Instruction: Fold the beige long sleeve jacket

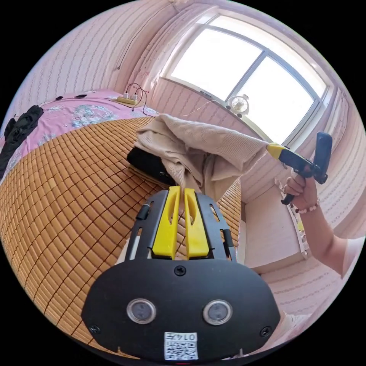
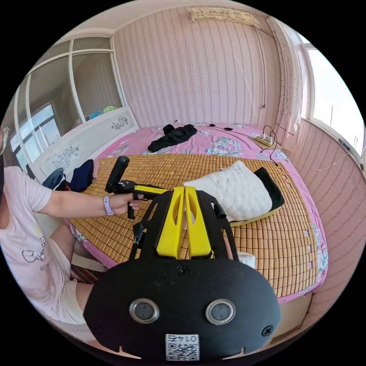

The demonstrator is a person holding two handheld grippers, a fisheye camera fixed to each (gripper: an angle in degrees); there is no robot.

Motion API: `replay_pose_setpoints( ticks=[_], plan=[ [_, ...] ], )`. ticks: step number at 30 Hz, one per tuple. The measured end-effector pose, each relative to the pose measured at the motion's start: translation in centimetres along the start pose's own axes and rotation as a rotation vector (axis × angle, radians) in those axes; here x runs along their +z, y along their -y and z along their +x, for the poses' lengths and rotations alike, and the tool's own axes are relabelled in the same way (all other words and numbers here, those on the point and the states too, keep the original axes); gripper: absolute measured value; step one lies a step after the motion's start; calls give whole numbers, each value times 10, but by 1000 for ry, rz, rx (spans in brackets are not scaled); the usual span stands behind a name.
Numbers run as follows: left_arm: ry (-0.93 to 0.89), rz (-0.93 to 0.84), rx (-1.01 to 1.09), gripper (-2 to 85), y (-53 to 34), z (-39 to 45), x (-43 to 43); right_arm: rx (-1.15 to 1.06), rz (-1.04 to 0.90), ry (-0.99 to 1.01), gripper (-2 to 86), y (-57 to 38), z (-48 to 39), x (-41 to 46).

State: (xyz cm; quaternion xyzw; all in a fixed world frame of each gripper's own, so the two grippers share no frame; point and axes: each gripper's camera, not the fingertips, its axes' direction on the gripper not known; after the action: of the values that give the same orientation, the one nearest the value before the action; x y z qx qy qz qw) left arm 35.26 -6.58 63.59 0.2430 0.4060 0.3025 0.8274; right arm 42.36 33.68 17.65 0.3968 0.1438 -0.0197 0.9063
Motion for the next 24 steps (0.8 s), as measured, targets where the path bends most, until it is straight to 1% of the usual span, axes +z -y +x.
replay_pose_setpoints(
  ticks=[3, 4, 5, 7, 8, 9, 11, 13, 14, 16, 17, 18, 19, 20, 21, 22, 23, 24],
  plan=[
    [33, 48, 20, -7, -45, 3, -103, -3, 34, 123, -3, -21, -35, -33],
    [57, 58, 14, -7, -70, 5, -145, -2, 37, 145, -3, -27, -43, -35],
    [67, 67, 2, -7, -83, 6, -165, 11, 23, 174, -3, -40, -59, -32],
    [106, 44, -102, -8, -138, 5, -233, 53, 5, 237, -3, -61, -80, -19],
    [134, 31, -130, -8, -151, 5, -246, 118, 20, 331, -3, -74, -89, -7],
    [195, 3, -197, -8, -174, 4, -271, 201, 44, 469, -4, -83, -95, 8],
    [219, 9, -312, -9, -202, -3, -302, 277, 46, 554, -4, -83, -109, 29],
    [324, 29, -372, -9, -211, -7, -339, 216, 32, 549, -4, -63, -129, 42],
    [347, 46, -377, -9, -208, -7, -349, 144, 38, 529, -4, -42, -143, 43],
    [402, 170, -389, -10, -187, -3, -392, 56, 89, 474, -4, -8, -159, 34],
    [422, 216, -385, -10, -180, 0, -406, 18, 166, 437, -5, 13, -166, 20],
    [451, 329, -365, -10, -168, 8, -435, 2, 250, 413, -4, 31, -169, 4],
    [462, 469, -335, -10, -160, 20, -468, -4, 291, 403, -4, 38, -170, -5],
    [462, 542, -313, -10, -157, 28, -484, -23, 362, 381, -4, 48, -172, -23],
    [443, 680, -239, -10, -156, 46, -514, -55, 414, 370, -4, 52, -175, -37],
    [439, 767, -138, -9, -158, 69, -537, -71, 430, 364, -4, 51, -178, -43],
    [454, 786, -81, -9, -160, 82, -544, -103, 443, 340, -3, 46, -184, -49],
    [494, 789, 31, -9, -168, 105, -549, -131, 429, 281, -3, 34, -192, -49]
  ],
)
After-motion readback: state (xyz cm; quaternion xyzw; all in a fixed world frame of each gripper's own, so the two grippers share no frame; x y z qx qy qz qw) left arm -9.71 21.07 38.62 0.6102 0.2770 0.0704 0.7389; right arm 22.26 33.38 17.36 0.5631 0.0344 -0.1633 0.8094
